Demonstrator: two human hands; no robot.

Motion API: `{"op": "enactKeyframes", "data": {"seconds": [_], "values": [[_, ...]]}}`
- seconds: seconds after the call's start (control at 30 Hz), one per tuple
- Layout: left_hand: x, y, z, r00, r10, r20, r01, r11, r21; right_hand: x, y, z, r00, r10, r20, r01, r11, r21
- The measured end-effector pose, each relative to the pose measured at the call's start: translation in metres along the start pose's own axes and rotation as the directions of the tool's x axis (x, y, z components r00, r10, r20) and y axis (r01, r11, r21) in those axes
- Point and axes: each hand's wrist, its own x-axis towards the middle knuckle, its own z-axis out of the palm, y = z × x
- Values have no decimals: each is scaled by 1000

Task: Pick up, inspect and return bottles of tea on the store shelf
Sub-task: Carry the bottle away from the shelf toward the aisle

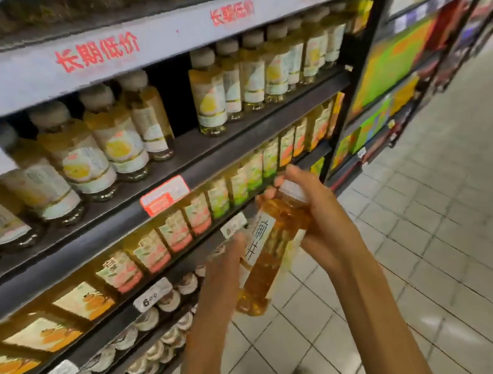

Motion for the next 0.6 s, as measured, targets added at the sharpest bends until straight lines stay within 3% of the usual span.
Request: {"op": "enactKeyframes", "data": {"seconds": [0.1, 0.17, 0.3, 0.4, 0.6], "values": [[6, -9, 52, 993, -55, 108, 51, 998, 42, -21, -28, -44, 987, -102, -127, 100, 995, -24], [9, -14, 89, 985, -60, 163, 64, 998, -18, -35, -50, -76, 958, -167, -234, 165, 986, -29], [11, -24, 175, 953, -66, 294, 106, 987, -124, -73, -105, -144, 857, -289, -427, 373, 919, 125], [-6, -32, 252, 868, -46, 495, 118, 986, -115, -106, -144, -201, 765, -368, -529, 471, 879, 69], [-26, -62, 391, 784, -100, 613, 125, 992, 2, -188, -194, -310, 634, -475, -611, 519, 846, -119]]}}
